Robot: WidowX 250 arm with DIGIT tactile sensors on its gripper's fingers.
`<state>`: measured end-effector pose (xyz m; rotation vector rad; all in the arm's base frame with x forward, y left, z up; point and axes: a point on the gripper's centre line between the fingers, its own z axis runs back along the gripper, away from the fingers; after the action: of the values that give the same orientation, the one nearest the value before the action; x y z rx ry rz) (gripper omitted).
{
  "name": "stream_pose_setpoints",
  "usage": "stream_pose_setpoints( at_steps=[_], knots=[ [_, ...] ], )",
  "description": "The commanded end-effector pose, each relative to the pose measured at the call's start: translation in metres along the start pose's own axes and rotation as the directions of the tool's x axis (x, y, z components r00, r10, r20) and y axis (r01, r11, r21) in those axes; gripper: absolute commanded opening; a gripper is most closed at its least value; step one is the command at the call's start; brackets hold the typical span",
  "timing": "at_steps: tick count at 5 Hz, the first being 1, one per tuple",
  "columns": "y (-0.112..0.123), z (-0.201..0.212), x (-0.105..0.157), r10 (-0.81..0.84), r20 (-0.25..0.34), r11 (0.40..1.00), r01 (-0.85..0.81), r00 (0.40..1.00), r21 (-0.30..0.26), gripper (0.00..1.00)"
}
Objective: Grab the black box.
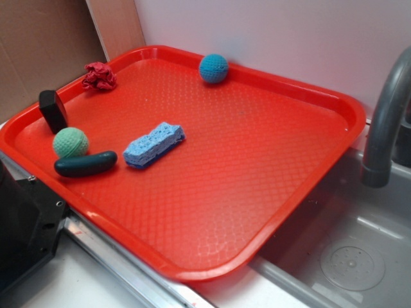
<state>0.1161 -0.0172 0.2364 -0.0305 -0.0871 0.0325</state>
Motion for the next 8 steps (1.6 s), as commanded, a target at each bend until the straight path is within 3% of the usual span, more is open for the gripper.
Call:
stream_pose_setpoints(
  at_steps=[1,3,4,5,6,7,8],
  knots=[
    [0.000,0.000,0.000,0.000,0.000,1.000,0.000,1.000,0.000,1.00],
    [0.078,-0.046,0.023,0.398,-0.042,0.916,-0.396,0.916,0.058,1.00],
    [0.120,-0.075,0.033,0.535,-0.024,0.843,-0.531,0.845,0.079,1.00],
    [0.149,-0.099,0.033,0.674,0.086,0.727,-0.679,0.734,0.104,1.00],
    [0.167,-0.125,0.026,0.740,0.154,0.646,-0.756,0.655,0.106,1.00],
    [0.170,-0.142,0.023,0.738,0.219,0.637,-0.766,0.638,0.085,1.00],
    [0.172,-0.159,0.020,0.729,0.212,0.652,-0.755,0.651,0.073,1.00]
  ],
)
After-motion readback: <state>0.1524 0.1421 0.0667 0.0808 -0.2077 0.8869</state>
